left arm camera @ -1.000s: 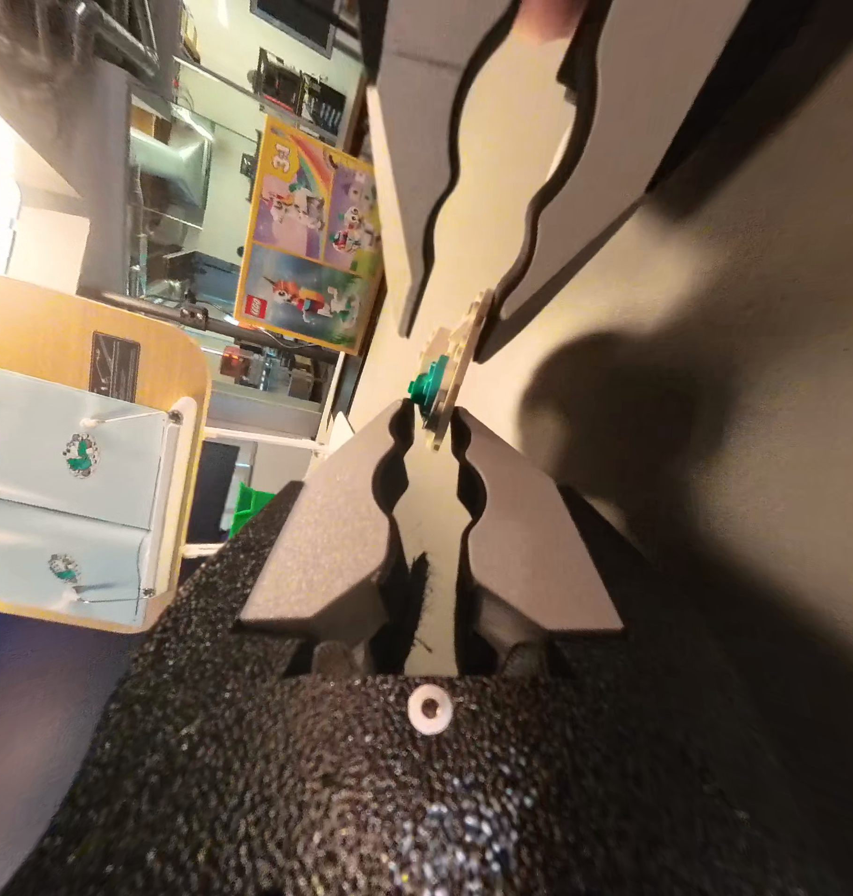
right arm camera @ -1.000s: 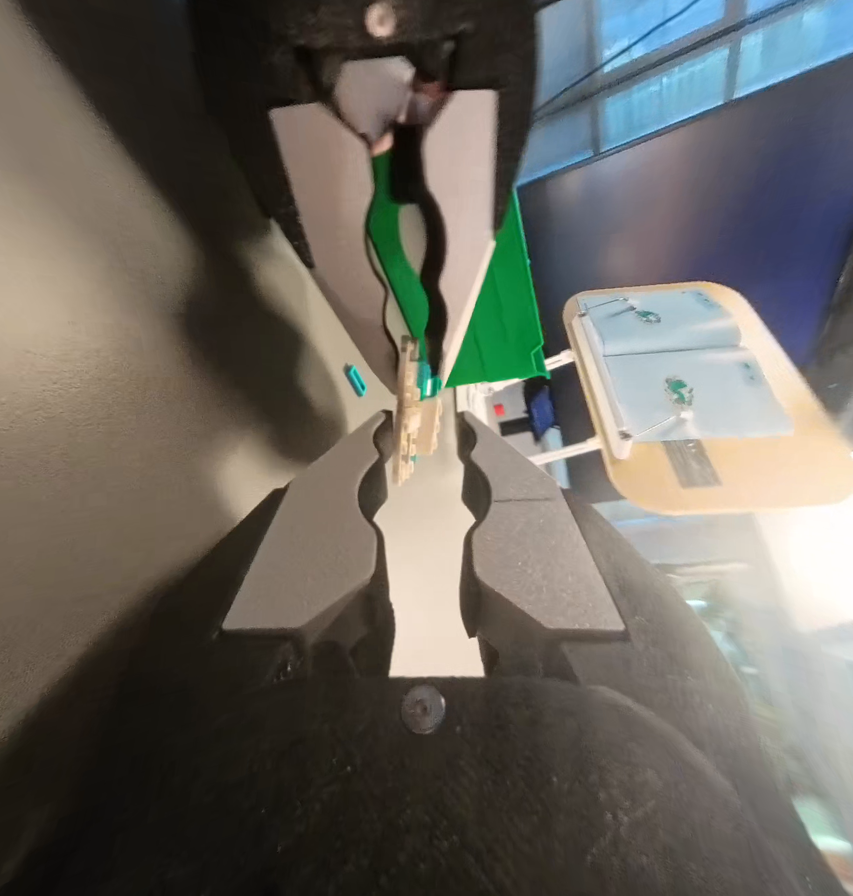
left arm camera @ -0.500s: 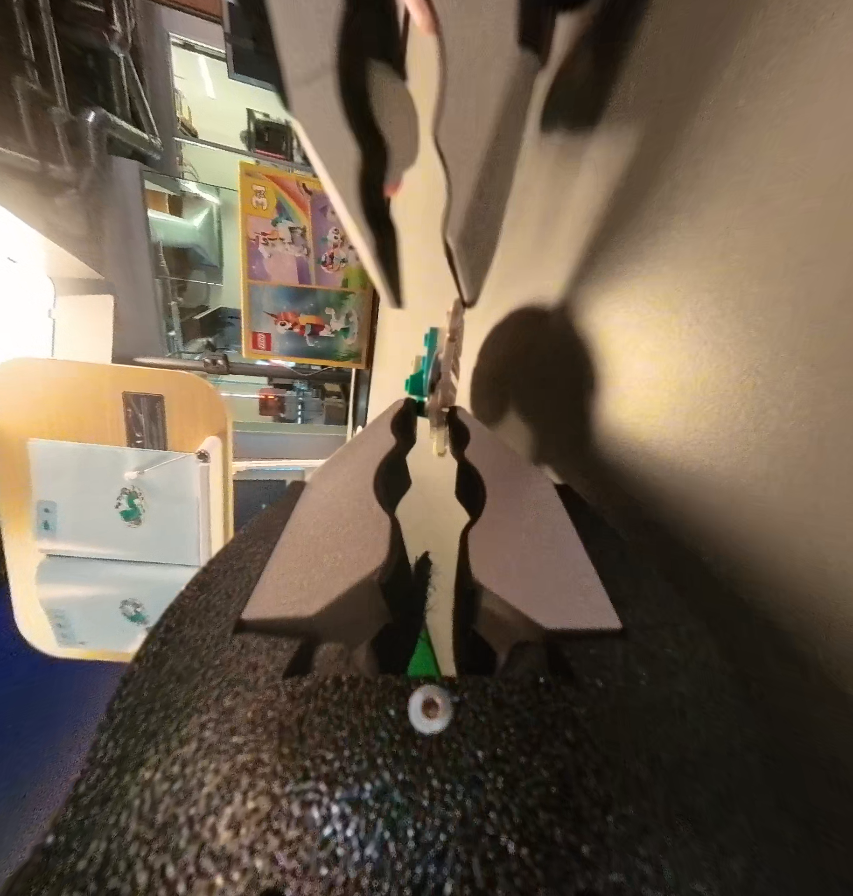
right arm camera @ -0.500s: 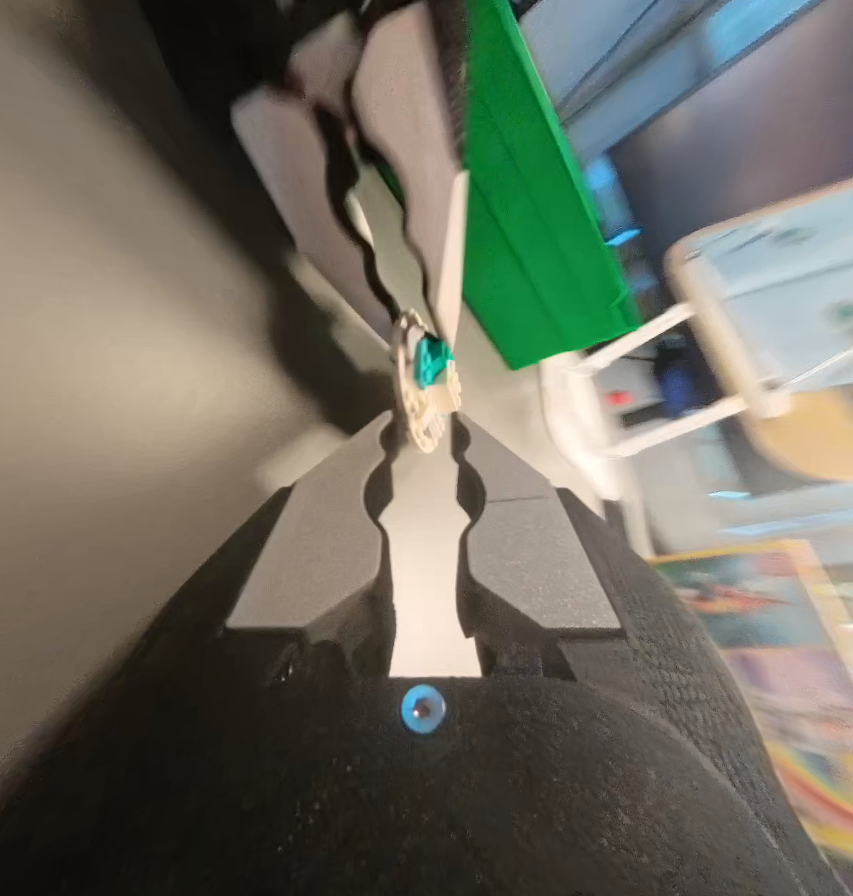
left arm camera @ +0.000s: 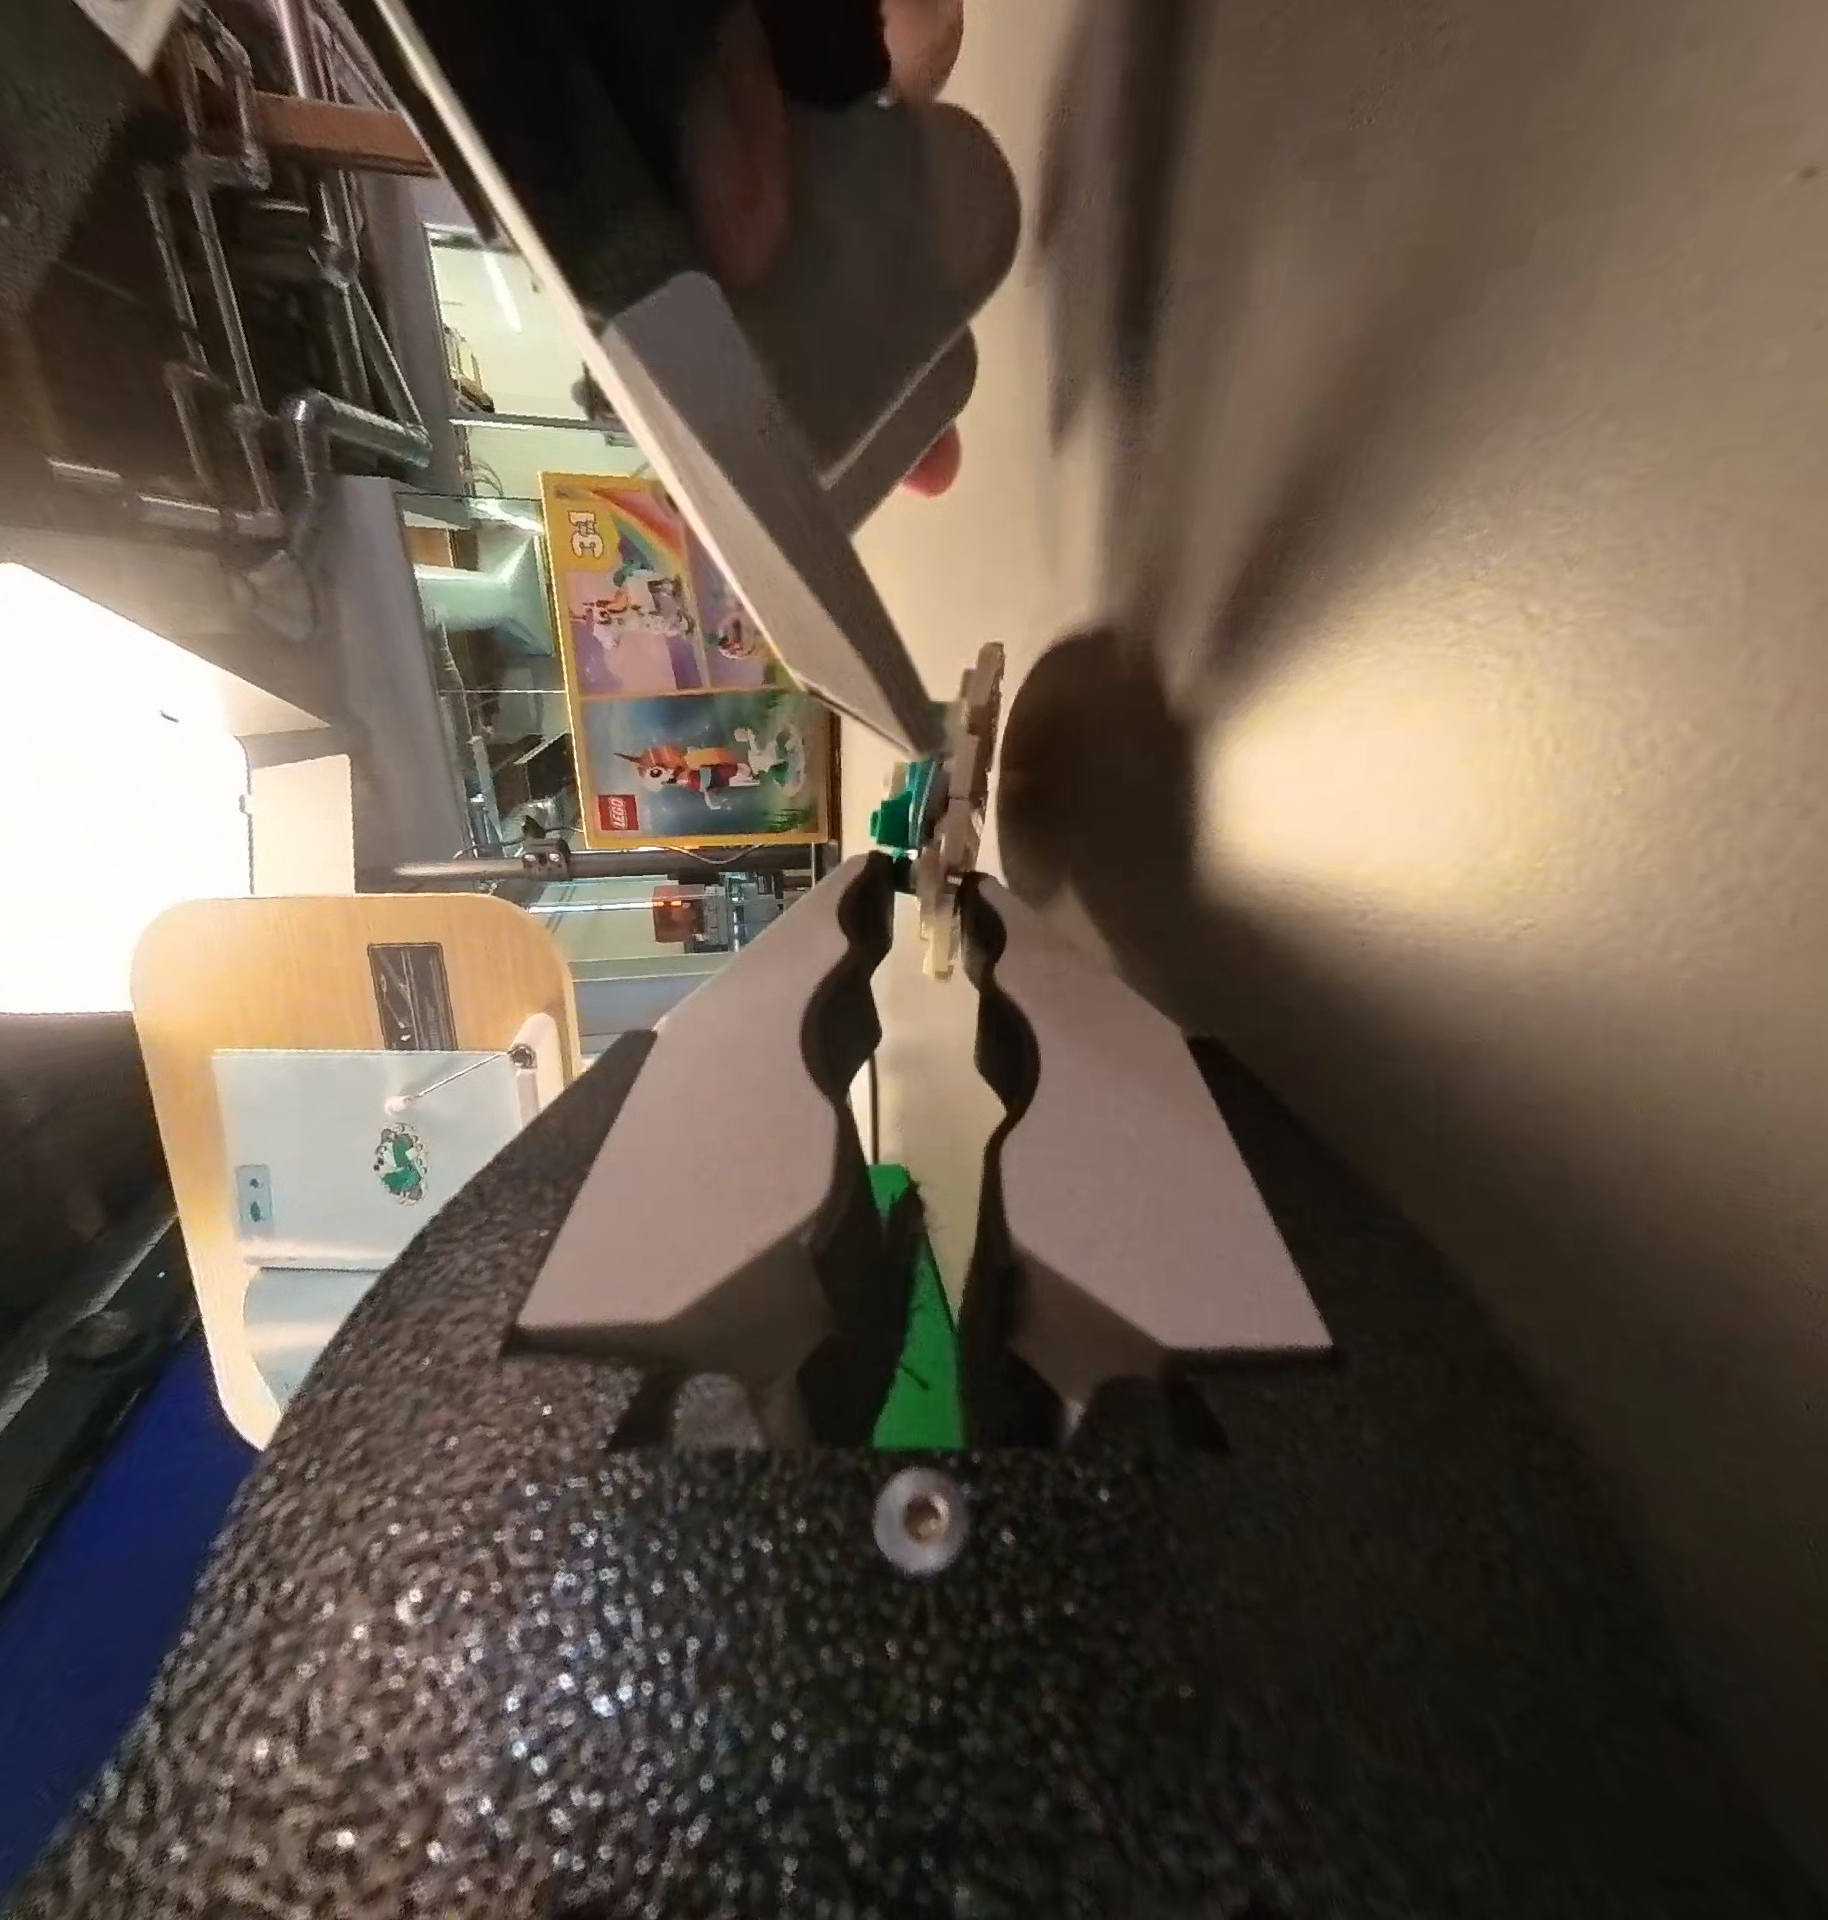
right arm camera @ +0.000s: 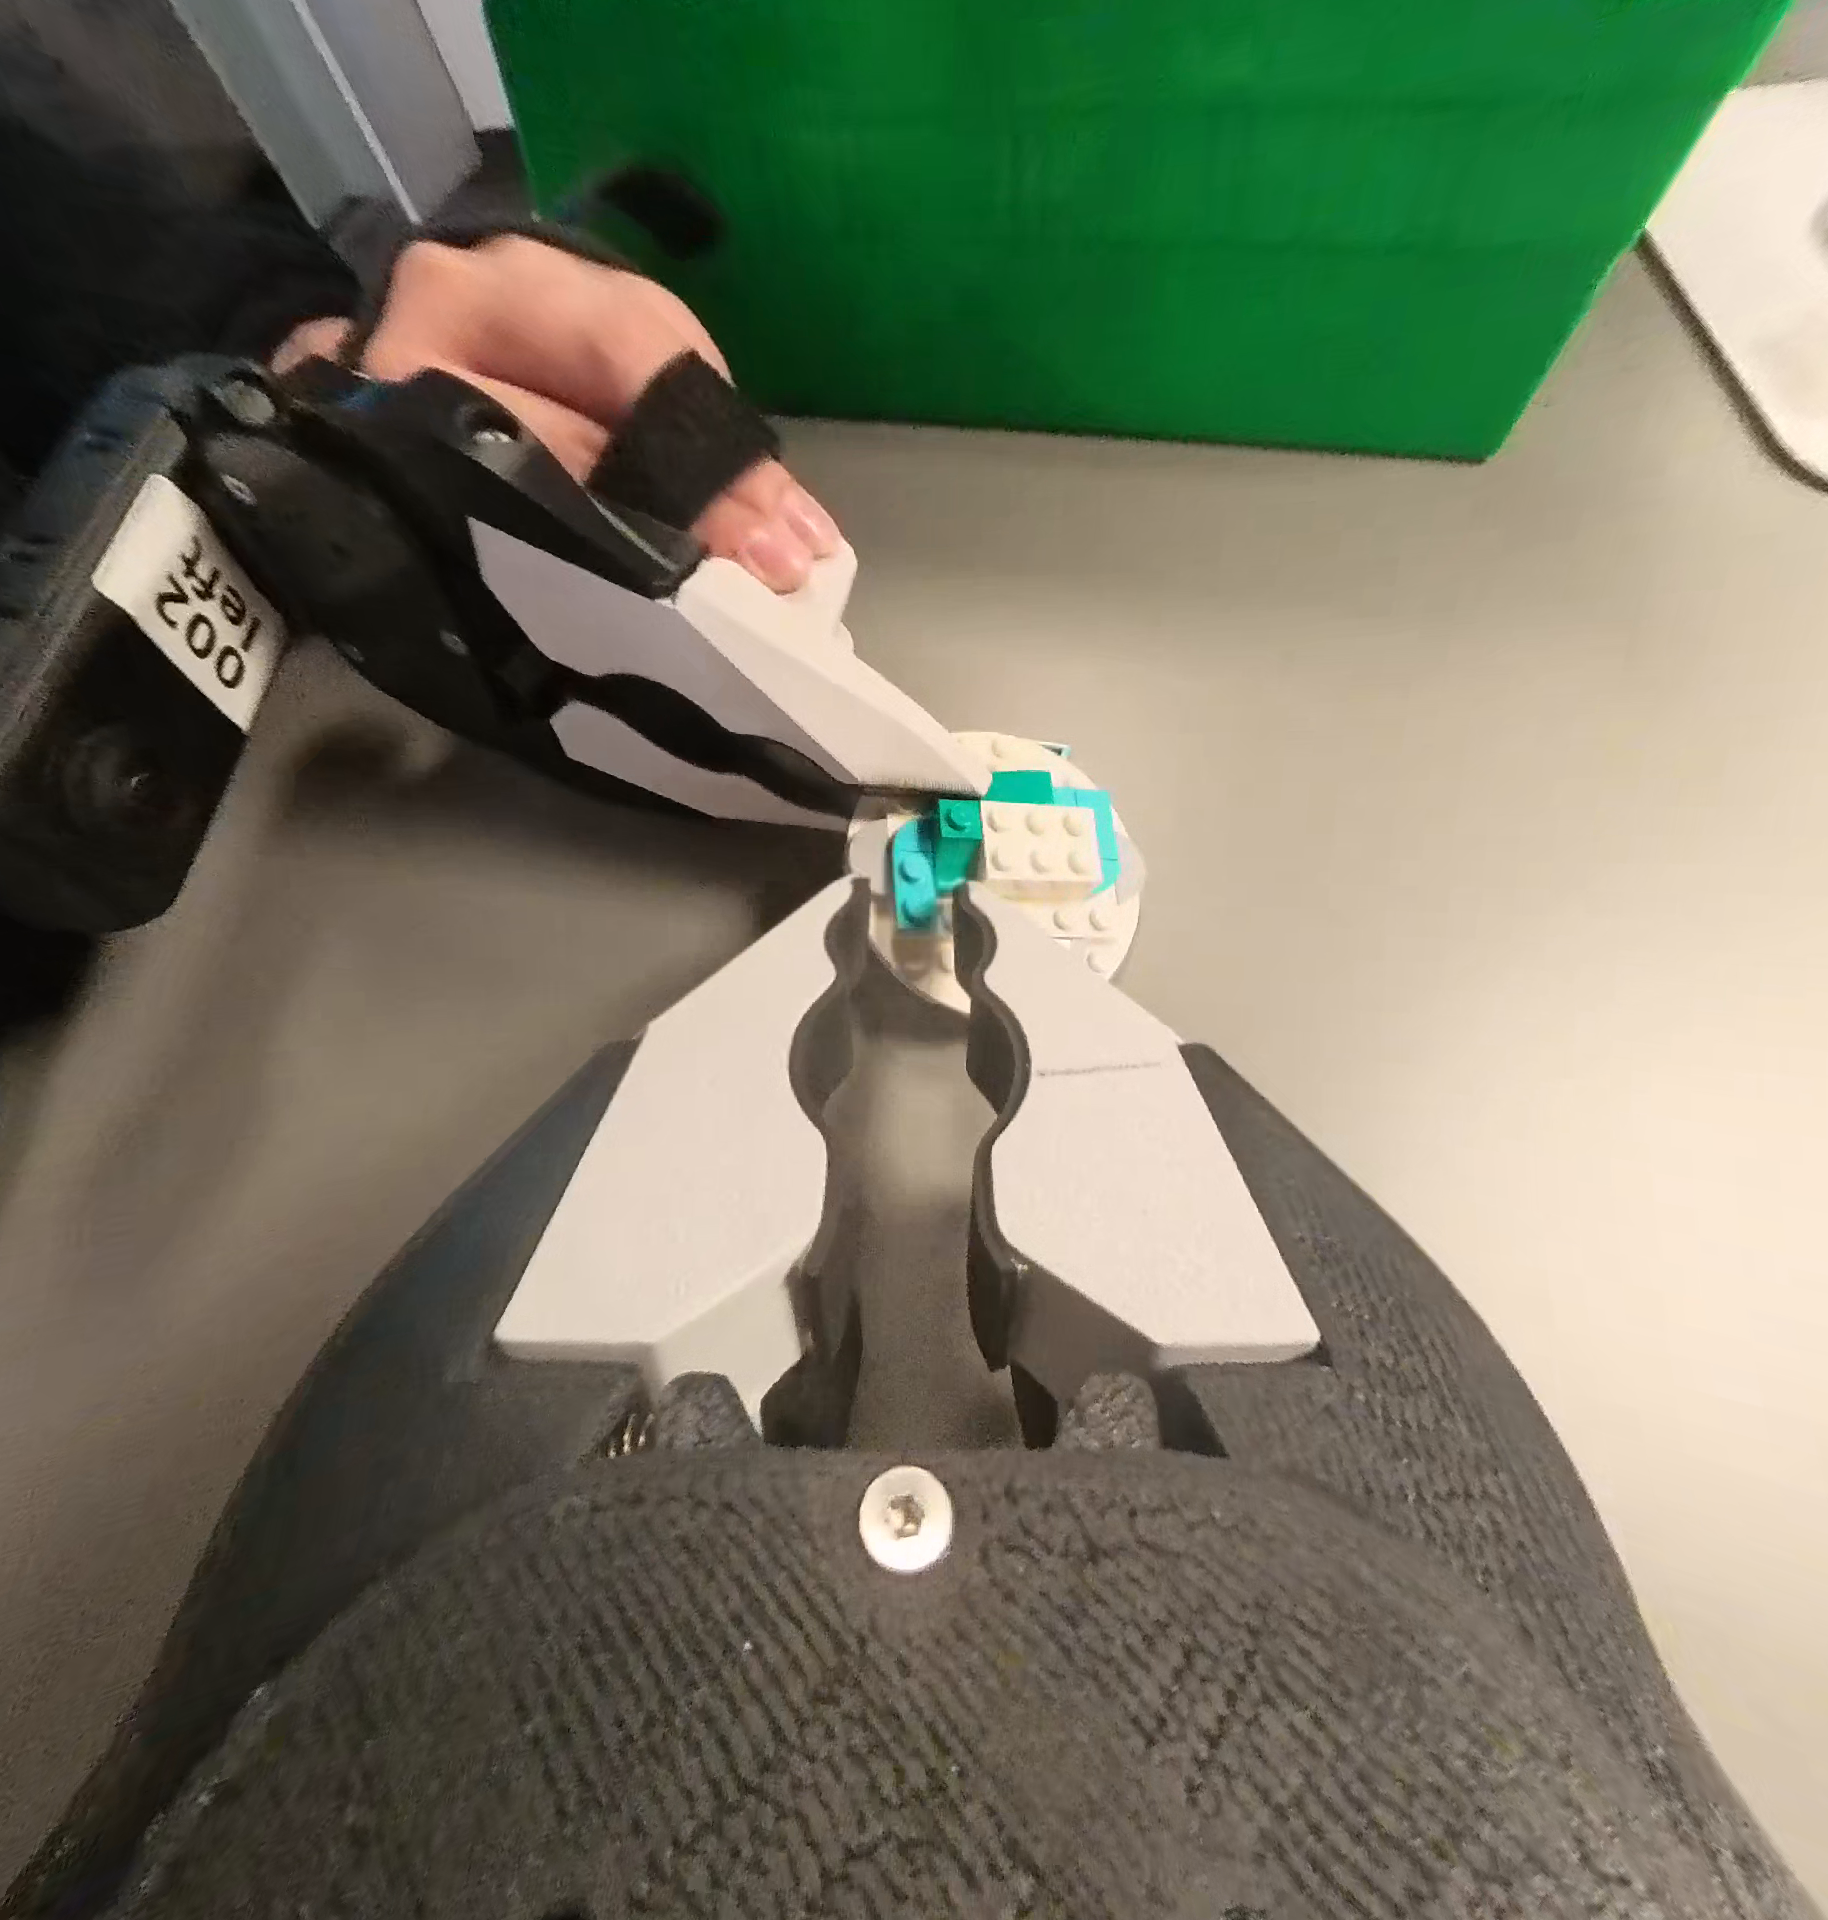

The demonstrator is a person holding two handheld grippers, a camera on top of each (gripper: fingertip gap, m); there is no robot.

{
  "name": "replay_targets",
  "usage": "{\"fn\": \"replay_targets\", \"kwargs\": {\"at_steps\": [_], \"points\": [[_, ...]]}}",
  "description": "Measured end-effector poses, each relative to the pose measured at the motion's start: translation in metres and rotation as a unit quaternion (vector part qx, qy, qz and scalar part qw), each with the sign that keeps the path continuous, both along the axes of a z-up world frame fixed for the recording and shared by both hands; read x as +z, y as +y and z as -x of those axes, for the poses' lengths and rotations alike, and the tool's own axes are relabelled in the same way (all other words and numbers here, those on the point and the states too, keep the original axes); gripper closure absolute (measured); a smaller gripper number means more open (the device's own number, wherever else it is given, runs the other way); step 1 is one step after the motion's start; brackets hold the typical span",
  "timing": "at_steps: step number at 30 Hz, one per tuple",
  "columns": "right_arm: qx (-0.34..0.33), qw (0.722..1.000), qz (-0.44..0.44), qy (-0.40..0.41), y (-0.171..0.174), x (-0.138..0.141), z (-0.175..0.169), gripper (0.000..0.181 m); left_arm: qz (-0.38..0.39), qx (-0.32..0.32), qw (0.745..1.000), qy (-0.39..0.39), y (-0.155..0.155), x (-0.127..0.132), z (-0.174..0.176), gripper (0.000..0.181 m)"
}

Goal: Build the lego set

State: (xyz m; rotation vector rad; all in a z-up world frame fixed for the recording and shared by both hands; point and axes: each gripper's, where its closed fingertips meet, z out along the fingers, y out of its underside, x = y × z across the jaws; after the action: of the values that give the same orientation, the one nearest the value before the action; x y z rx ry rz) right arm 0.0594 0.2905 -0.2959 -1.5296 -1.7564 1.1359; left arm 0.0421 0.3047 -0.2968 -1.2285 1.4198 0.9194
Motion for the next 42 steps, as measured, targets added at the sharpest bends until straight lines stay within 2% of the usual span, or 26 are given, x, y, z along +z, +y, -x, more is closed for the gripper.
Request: {"fn": "replay_targets", "kwargs": {"at_steps": [8,15,20,25,31,35,42], "points": [[-0.013,0.998,0.058,-0.018,0.0004,-0.0029,-0.0010,0.170,-0.007,0.003,1.000,0.014,-0.0007,0.0006,-0.0016,0.170],[-0.014,1.000,0.021,-0.010,-0.0004,-0.0022,-0.0005,0.170,-0.004,0.013,1.000,0.014,0.0000,-0.0001,-0.0013,0.171],[-0.013,0.999,0.036,-0.011,-0.0005,-0.0014,-0.0015,0.170,-0.002,0.020,1.000,0.016,0.0002,-0.0007,-0.0022,0.171],[-0.014,1.000,0.014,-0.006,-0.0013,-0.0002,-0.0016,0.175,-0.002,0.023,1.000,0.020,0.0005,-0.0009,-0.0020,0.170],[-0.014,1.000,0.016,-0.015,-0.0037,-0.0019,-0.0019,0.171,0.007,0.029,1.000,0.010,-0.0004,-0.0023,-0.0024,0.170],[-0.030,0.999,-0.007,-0.024,-0.0026,-0.0038,-0.0007,0.175,0.018,0.032,0.999,0.000,-0.0008,-0.0042,-0.0015,0.170],[-0.021,0.994,-0.099,-0.032,-0.0033,-0.0043,-0.0007,0.177,0.021,0.031,0.999,-0.002,-0.0013,-0.0048,-0.0013,0.170]]}}
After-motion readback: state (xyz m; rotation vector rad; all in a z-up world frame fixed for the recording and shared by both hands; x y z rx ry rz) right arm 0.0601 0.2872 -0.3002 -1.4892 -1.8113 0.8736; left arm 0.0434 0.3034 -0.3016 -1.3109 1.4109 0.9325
